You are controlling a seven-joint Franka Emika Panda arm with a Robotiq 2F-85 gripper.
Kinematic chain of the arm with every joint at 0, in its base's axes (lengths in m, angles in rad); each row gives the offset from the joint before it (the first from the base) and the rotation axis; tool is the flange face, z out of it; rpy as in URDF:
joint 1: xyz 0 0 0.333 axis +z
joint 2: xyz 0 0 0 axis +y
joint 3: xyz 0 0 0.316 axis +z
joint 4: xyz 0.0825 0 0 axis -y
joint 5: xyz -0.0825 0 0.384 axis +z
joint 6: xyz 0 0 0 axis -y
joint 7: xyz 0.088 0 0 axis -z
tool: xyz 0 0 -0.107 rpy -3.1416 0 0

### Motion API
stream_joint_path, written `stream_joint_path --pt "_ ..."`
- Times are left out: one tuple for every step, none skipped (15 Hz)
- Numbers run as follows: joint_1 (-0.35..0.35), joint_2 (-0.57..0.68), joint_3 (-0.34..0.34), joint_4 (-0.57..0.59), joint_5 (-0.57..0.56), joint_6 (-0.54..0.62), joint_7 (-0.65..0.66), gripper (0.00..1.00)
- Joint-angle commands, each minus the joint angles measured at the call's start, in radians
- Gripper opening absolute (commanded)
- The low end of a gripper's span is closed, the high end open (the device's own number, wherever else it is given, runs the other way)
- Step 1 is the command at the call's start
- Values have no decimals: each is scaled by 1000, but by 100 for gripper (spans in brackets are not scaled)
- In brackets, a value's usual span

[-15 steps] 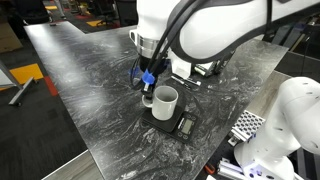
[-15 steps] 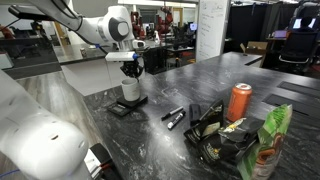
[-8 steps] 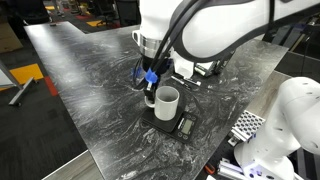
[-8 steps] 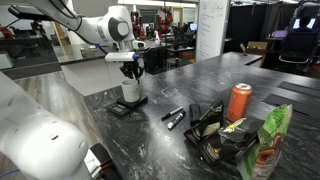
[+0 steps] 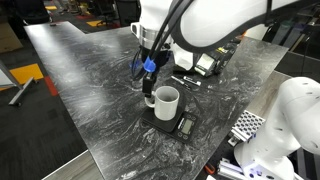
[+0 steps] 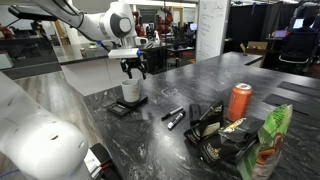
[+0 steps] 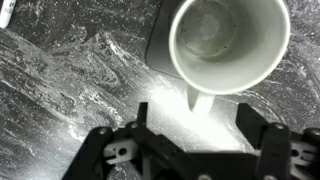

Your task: Pick the markers in the cup and put them on the counter, then pick the cup and put it on the black object

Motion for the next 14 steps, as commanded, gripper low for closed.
stream_joint_path --pt "-8 26 -26 63 -15 -14 -90 100" --pt "-9 25 -30 76 -16 -25 -99 100" --pt "-9 24 -34 90 -13 -42 -106 100" --pt "-12 22 -36 101 -18 -55 -105 100" --pt "-13 22 -39 112 -16 -68 -106 100" --pt "-18 19 -43 120 -19 -82 -101 100" --pt "-24 16 -53 128 -16 -98 -104 100" --pt "-27 14 -62 132 -14 -107 -108 100" --pt "-35 10 -71 134 -13 -114 -105 100" --pt "-43 7 -81 135 -11 -121 -103 100" --pt "-50 4 -93 132 -5 -122 -101 100" --pt "-59 2 -101 131 -5 -123 -97 100" --pt "-68 0 -111 126 -3 -121 -94 100" --pt "-76 0 -119 125 1 -121 -86 100"
